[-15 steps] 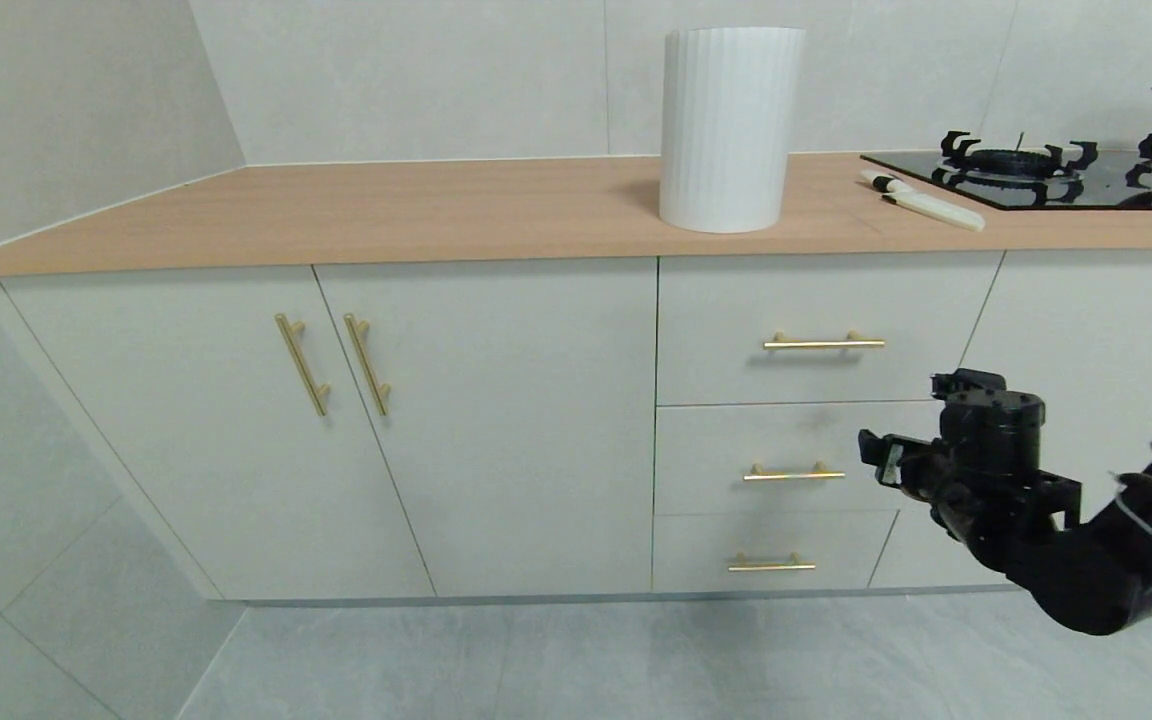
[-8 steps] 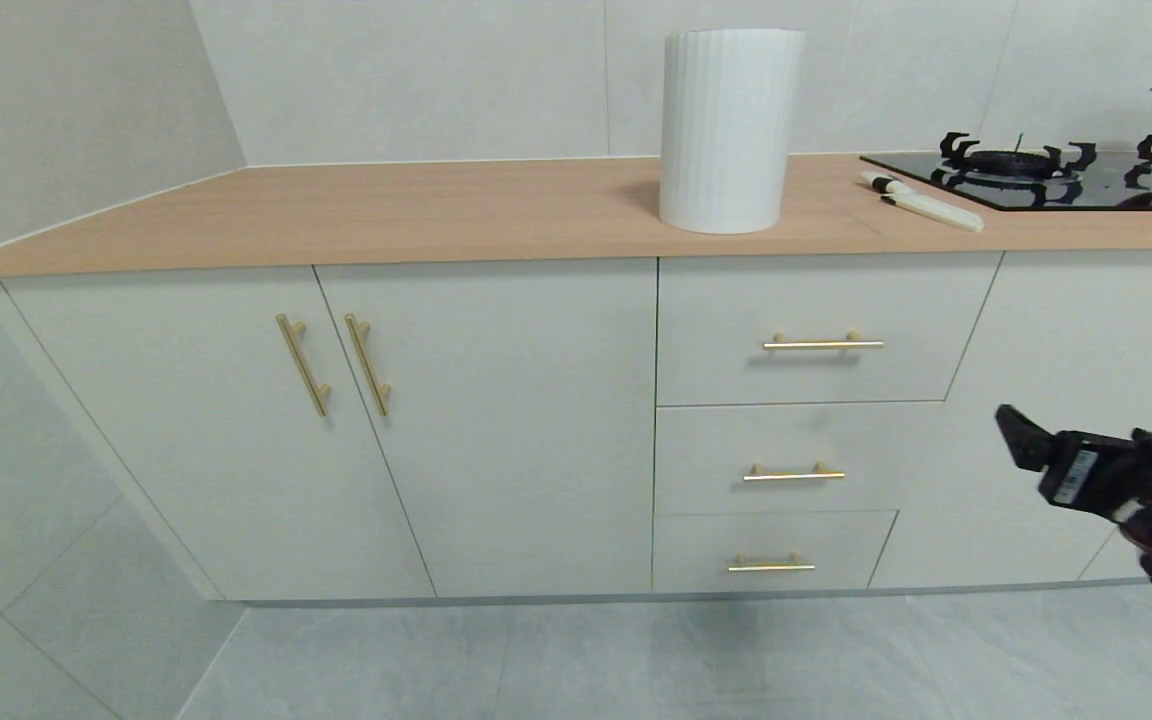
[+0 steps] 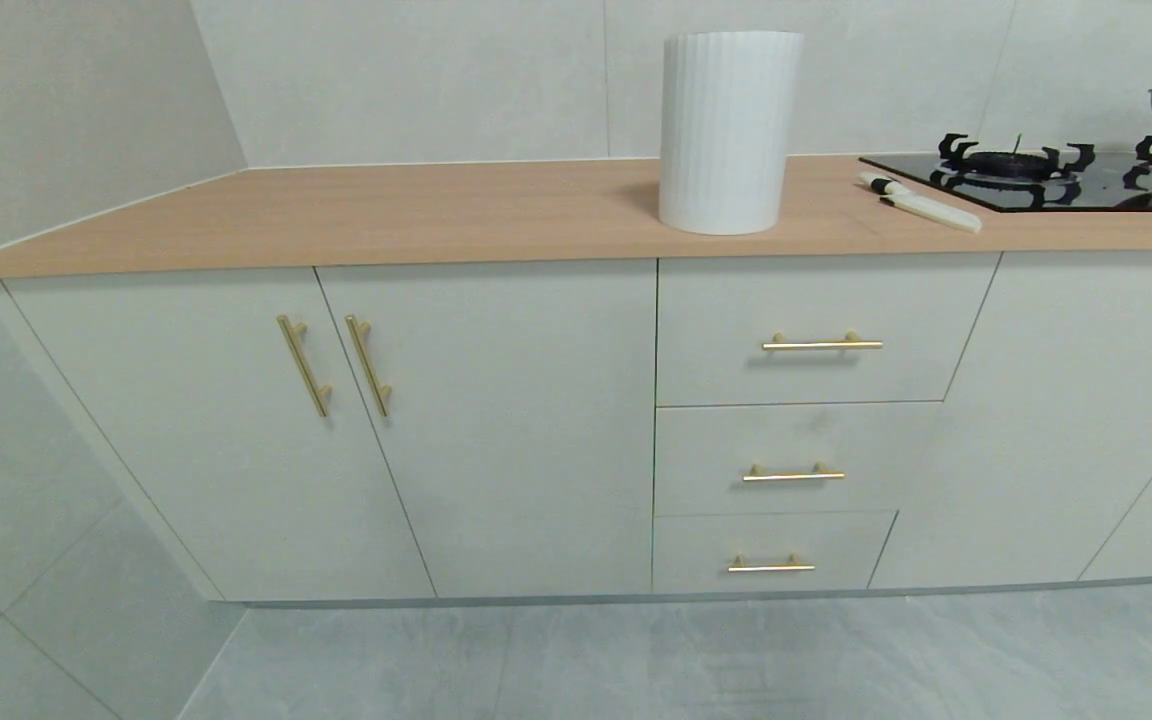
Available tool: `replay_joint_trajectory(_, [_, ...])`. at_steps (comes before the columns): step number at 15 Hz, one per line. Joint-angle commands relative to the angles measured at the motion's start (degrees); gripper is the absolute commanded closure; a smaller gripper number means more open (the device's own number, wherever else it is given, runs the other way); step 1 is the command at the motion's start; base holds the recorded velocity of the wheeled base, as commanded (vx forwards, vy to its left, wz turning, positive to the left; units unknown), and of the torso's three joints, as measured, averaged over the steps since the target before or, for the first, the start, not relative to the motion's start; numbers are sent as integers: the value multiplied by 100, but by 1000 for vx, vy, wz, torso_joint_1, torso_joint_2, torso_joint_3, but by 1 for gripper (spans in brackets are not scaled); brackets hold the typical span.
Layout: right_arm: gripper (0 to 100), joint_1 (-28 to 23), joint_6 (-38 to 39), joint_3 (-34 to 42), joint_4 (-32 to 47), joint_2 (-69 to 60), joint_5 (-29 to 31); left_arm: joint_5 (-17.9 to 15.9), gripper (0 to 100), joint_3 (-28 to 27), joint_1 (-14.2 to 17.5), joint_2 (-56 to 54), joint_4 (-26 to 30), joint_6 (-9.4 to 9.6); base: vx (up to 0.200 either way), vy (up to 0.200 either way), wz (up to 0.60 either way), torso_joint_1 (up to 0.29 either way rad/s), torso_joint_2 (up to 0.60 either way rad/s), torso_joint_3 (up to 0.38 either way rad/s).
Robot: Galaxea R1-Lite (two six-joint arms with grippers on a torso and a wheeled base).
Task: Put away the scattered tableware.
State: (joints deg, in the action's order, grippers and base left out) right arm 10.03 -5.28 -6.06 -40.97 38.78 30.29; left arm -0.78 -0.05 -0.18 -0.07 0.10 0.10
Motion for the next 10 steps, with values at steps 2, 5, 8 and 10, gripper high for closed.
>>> replay_joint_trajectory(2, [0,-617,-395,-370,2172,-2709,-314,-1,0,-4,1,7,-1,-1,0,0,0,0,0,0])
replay_joint_trajectory(5, [0,-915,-430,-589,3315,-3684,-735,-1,0,5,1,7,-1,-1,0,0,0,0,0,0])
replay_joint_trajectory(8, [0,-994,-351,-405,3570,-3878,-894,-1,0,-4,1,7,-1,-1,0,0,0,0,0,0])
replay_joint_trajectory(10, [0,-994,-316,35,3570,-3878,-1482,-1,0,-4,1,7,-1,-1,0,0,0,0,0,0])
